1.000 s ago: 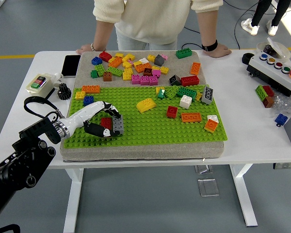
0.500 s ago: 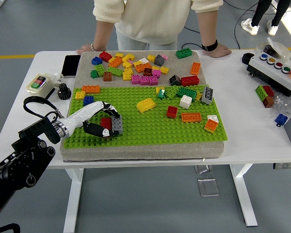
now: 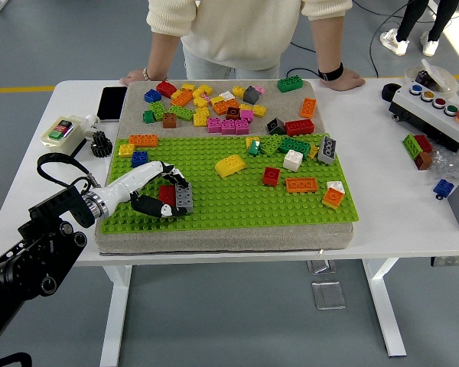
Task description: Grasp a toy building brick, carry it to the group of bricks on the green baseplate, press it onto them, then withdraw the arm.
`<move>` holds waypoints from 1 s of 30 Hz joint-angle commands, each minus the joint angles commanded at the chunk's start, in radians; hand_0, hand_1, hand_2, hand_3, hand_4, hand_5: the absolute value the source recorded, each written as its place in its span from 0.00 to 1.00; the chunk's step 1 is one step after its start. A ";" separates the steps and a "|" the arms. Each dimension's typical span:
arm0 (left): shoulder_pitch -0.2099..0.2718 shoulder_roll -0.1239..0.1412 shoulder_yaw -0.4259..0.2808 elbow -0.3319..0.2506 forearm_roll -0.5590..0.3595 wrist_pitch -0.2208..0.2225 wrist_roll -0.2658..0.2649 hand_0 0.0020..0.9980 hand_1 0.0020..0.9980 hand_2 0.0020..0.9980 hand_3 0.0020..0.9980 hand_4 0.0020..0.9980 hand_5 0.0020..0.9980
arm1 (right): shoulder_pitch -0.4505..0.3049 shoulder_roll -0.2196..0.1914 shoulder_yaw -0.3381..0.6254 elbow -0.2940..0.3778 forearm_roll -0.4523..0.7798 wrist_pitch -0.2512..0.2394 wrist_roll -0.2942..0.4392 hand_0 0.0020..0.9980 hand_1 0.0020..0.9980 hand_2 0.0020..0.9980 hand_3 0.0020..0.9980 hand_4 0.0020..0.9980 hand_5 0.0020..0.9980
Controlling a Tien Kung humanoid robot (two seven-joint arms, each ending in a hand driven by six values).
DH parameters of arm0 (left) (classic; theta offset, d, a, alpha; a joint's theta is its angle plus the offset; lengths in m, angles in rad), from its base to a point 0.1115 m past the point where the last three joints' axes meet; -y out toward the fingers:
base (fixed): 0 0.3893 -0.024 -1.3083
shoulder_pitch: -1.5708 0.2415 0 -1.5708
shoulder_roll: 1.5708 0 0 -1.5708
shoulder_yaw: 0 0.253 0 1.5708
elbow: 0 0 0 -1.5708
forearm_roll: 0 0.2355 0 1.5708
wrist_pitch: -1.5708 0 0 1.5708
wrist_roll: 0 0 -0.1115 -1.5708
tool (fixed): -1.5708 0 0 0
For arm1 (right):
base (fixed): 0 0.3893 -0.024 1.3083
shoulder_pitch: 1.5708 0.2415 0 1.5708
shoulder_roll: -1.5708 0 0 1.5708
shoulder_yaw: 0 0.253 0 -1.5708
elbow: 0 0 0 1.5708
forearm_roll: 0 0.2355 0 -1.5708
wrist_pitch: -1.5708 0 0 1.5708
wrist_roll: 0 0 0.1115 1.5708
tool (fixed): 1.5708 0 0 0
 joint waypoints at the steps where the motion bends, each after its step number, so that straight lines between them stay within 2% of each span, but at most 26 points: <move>1: 0.000 0.000 0.000 0.000 0.000 0.000 0.000 0.76 0.72 0.63 0.58 0.80 0.14 | 0.000 0.000 -0.001 0.000 0.000 0.000 0.000 0.72 0.64 0.68 0.61 0.94 0.49; 11: 0.002 -0.001 -0.001 0.002 0.005 0.000 0.000 0.76 0.72 0.63 0.58 0.82 0.14 | -0.002 0.001 -0.005 0.000 0.000 0.000 0.001 0.72 0.64 0.68 0.61 0.94 0.49; 12: 0.002 -0.001 -0.001 0.002 0.005 0.000 0.000 0.77 0.72 0.63 0.59 0.86 0.16 | -0.002 0.001 -0.005 0.000 0.000 0.000 0.001 0.72 0.64 0.68 0.61 0.95 0.49; 16: 0.001 -0.001 -0.002 0.002 0.005 0.000 0.000 0.77 0.72 0.63 0.59 0.86 0.16 | -0.002 0.001 -0.006 0.000 0.000 0.000 0.001 0.72 0.64 0.68 0.61 0.95 0.49; 17: 0.001 -0.001 -0.002 0.002 0.006 0.001 0.000 0.77 0.72 0.64 0.60 0.92 0.20 | -0.002 0.001 -0.006 0.000 0.000 0.000 0.000 0.72 0.64 0.68 0.61 0.94 0.49; 23: 0.001 -0.002 -0.002 0.002 0.005 0.001 0.000 0.77 0.72 0.64 0.60 0.92 0.20 | -0.002 0.002 -0.007 0.000 0.001 -0.001 0.000 0.72 0.64 0.68 0.61 0.94 0.49; 24: 0.000 -0.002 -0.002 0.002 0.005 0.001 0.000 0.77 0.72 0.65 0.60 0.95 0.23 | -0.002 0.002 -0.007 0.000 0.001 -0.001 0.001 0.72 0.64 0.68 0.61 0.95 0.49; 30: -0.001 -0.002 -0.005 0.002 0.006 0.002 0.000 0.78 0.72 0.65 0.61 0.98 0.25 | -0.002 0.002 -0.006 0.000 0.000 -0.002 0.000 0.72 0.64 0.68 0.61 0.95 0.49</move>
